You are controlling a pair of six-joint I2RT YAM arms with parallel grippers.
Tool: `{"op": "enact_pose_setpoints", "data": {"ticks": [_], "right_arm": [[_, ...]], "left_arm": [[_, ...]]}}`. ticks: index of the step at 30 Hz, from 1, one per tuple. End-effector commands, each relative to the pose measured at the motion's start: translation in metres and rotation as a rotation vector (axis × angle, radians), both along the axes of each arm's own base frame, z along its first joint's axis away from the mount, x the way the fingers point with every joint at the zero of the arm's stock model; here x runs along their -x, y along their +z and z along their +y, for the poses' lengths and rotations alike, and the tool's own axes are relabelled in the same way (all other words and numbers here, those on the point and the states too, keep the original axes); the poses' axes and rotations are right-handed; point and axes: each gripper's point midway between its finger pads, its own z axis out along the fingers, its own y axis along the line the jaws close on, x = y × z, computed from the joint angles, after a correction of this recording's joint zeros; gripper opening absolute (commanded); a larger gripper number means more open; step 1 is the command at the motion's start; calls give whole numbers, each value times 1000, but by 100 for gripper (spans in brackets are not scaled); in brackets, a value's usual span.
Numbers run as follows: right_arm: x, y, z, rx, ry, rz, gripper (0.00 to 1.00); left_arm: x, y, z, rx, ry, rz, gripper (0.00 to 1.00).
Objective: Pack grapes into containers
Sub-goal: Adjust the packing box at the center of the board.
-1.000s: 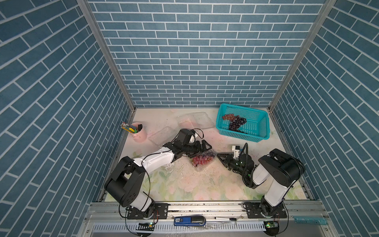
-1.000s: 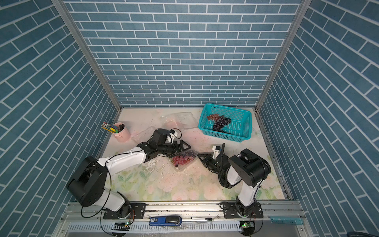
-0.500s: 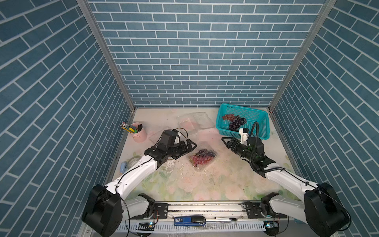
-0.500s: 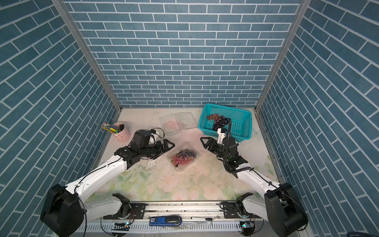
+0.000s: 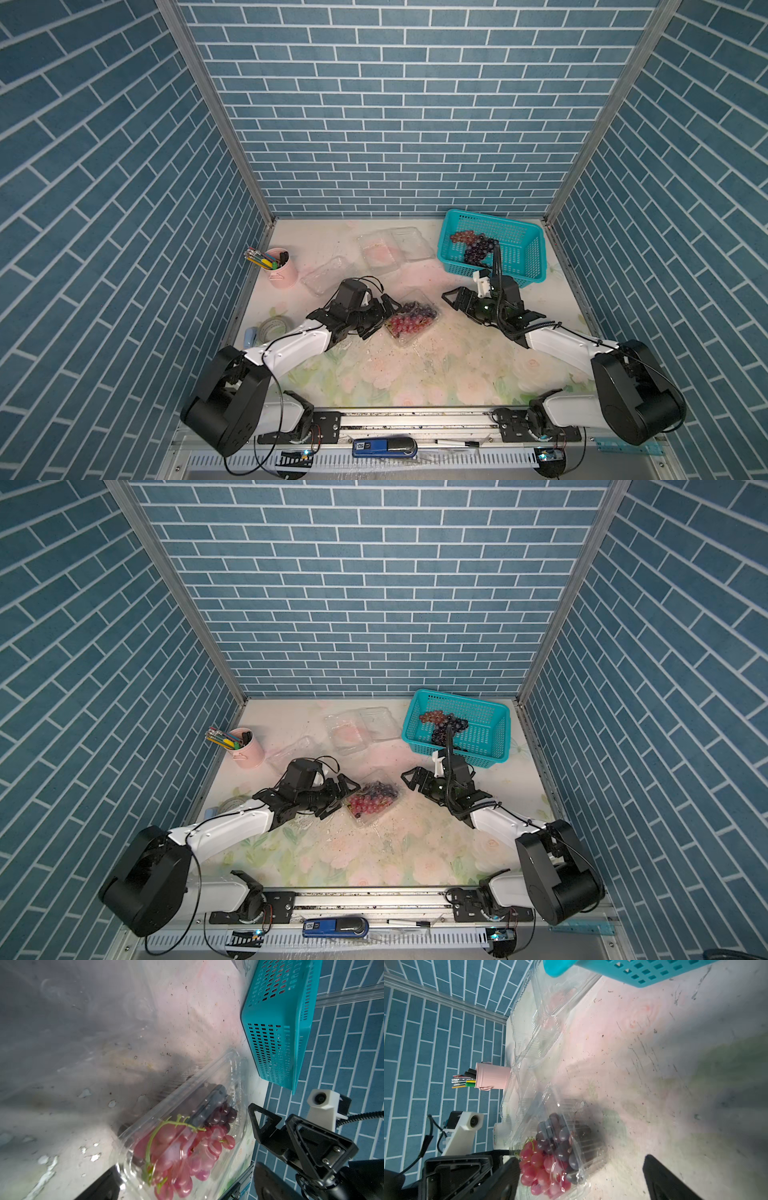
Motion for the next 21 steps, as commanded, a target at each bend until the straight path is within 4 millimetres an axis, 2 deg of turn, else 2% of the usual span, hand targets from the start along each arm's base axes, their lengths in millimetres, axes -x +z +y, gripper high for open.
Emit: {"op": "enact_pose_setpoints", "data": {"ticks": [1, 9, 14, 16, 18, 21], "right_arm": [[4, 3, 4, -20, 26, -18, 93], [14, -5, -12, -14, -30, 1, 94], [20, -8, -32, 11, -99, 8, 94], [22, -8, -40, 31, -120, 16, 94], [24, -10, -49, 67, -137, 24, 94], [24, -11, -57, 129, -147, 29, 94]], "left_arm": [[-19, 16, -18, 46, -16, -59, 99], [-54, 23, -48, 48, -81, -102, 100], [-72, 29, -90, 83, -167, -124, 100], [-76, 31, -101, 88, -204, -124, 99], [-78, 29, -99, 67, -212, -119, 100], [-76, 21, -81, -5, -215, -103, 100]]}}
